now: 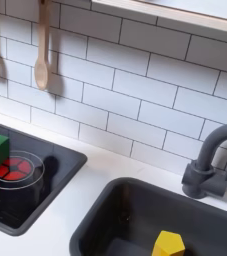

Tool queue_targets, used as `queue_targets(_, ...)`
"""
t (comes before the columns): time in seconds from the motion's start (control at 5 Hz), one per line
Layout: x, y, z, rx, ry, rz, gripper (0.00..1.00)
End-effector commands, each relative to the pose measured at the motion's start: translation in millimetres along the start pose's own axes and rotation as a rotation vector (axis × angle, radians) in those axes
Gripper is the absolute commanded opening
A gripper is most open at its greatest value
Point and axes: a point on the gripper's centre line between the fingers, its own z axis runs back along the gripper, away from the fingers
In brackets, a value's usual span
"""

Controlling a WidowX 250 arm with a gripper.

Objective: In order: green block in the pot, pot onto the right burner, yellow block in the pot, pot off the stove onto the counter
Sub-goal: 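Put the green block in the pot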

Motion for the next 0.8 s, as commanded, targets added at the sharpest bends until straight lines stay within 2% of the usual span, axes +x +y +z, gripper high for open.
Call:
queue_targets(0.0, 11, -2.4, -5.8, -0.004, -0.002, -0.002, 1.00)
queue_targets(0.4, 23, -7.7, -10.2, -0.024, 0.001, 0.006, 1.00)
queue_targets(0.6, 30, -21.3, -11.4, -0.032, 0.000, -0.027, 1.00)
